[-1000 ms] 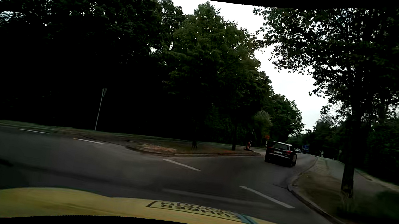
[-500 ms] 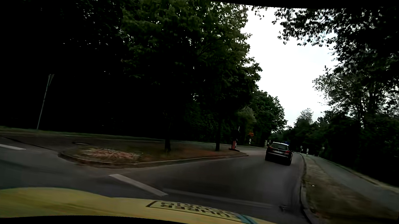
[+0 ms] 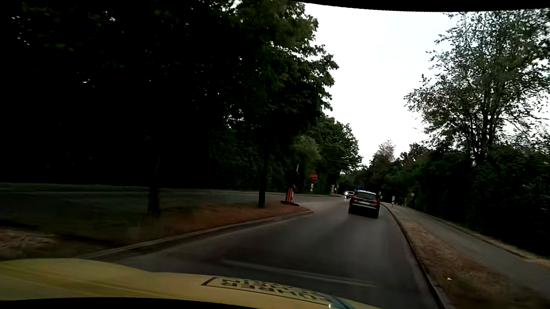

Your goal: Follow the waypoints while adhering to traffic rules and regulations

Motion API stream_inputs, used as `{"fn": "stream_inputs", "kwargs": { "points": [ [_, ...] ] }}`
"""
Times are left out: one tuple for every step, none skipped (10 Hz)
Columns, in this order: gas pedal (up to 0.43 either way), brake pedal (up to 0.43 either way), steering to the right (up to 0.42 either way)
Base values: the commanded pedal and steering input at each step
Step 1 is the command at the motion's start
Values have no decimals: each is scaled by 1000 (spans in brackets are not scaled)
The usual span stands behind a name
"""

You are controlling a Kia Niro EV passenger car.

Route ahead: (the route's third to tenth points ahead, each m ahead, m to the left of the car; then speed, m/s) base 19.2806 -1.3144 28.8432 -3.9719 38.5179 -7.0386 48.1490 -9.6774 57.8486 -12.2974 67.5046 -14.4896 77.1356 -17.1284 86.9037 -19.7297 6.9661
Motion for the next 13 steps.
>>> {"fn": "stream_inputs", "kwargs": {
  "points": [
    [177,0,156],
    [177,0,157],
    [177,0,157],
    [177,0,157],
    [177,0,156],
    [177,0,149],
    [189,0,136],
    [189,0,122],
    [197,0,102],
    [209,0,75],
    [209,0,57],
    [209,0,45],
    [209,0,39]
  ]
}}
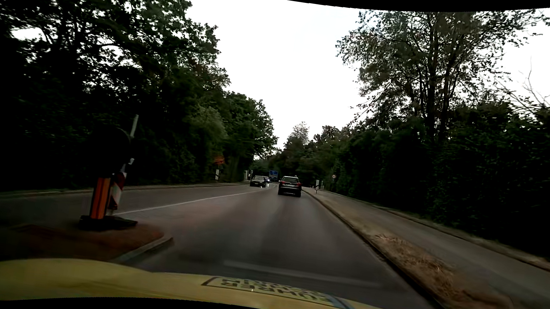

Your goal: Follow the waypoints while adhering to traffic rules and regulations

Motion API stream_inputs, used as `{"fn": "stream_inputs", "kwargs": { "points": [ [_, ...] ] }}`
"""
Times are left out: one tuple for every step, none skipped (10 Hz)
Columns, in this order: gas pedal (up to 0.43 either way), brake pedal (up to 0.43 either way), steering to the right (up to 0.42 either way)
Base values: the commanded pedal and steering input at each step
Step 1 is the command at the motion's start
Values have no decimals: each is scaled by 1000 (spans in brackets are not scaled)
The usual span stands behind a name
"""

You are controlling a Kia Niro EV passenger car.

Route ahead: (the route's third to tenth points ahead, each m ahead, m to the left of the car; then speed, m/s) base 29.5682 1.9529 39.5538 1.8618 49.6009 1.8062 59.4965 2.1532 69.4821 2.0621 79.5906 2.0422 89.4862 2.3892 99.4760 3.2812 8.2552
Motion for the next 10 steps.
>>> {"fn": "stream_inputs", "kwargs": {
  "points": [
    [209,0,35],
    [209,0,26],
    [209,0,17],
    [209,0,11],
    [209,0,10],
    [209,0,9],
    [197,0,9],
    [197,0,8],
    [197,0,8],
    [189,0,7]
  ]
}}
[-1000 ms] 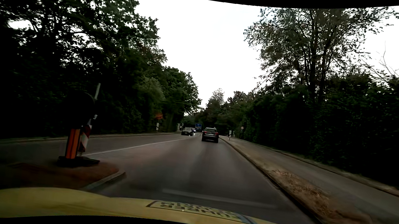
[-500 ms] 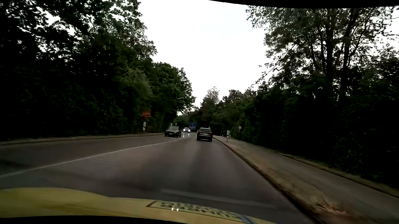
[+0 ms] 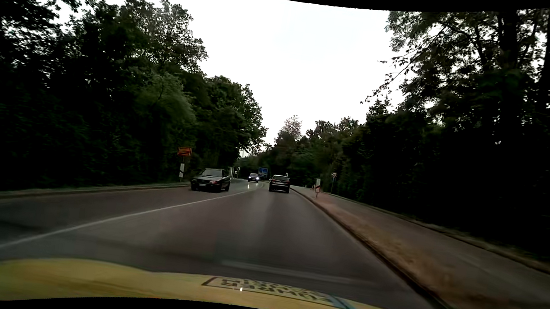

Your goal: Follow the waypoints while adhering to traffic rules and regulations

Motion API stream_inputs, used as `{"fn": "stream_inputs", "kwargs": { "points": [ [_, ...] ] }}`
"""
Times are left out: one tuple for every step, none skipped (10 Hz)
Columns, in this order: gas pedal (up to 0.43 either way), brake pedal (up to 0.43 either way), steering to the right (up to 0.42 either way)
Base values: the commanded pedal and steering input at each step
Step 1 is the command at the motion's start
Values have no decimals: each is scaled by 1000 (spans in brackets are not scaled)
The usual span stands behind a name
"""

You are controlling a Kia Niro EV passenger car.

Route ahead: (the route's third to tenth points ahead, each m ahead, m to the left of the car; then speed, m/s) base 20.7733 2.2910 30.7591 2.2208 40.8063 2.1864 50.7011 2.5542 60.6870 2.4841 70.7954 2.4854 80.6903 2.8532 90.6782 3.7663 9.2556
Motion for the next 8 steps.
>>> {"fn": "stream_inputs", "kwargs": {
  "points": [
    [177,0,7],
    [177,0,7],
    [169,0,6],
    [169,0,5],
    [157,0,4],
    [157,0,4],
    [157,0,4],
    [150,0,4]
  ]
}}
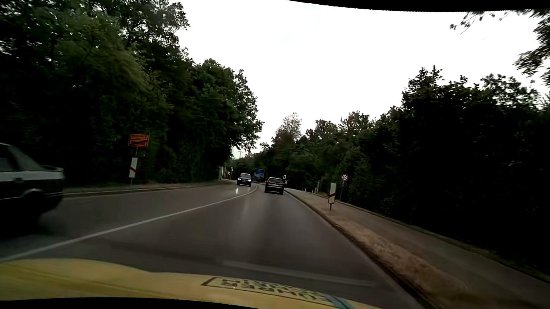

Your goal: Follow the waypoints while adhering to traffic rules and regulations

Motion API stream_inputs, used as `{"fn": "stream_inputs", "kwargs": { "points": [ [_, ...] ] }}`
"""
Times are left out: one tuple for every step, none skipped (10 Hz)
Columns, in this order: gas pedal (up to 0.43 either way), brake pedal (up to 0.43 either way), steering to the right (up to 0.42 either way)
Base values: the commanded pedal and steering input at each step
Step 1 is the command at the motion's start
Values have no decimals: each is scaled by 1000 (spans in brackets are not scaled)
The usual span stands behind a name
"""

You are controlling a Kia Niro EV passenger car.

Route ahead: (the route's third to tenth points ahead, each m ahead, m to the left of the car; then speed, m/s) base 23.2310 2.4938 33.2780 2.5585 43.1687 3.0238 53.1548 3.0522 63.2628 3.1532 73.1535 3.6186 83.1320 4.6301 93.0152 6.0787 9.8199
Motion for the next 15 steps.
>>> {"fn": "stream_inputs", "kwargs": {
  "points": [
    [150,0,4],
    [150,0,4],
    [138,0,3],
    [138,0,3],
    [138,0,2],
    [138,0,2],
    [138,0,1],
    [138,0,1],
    [138,0,1],
    [130,0,0],
    [130,0,-2],
    [130,0,-4],
    [130,0,-5],
    [130,0,-6],
    [130,0,-7]
  ]
}}
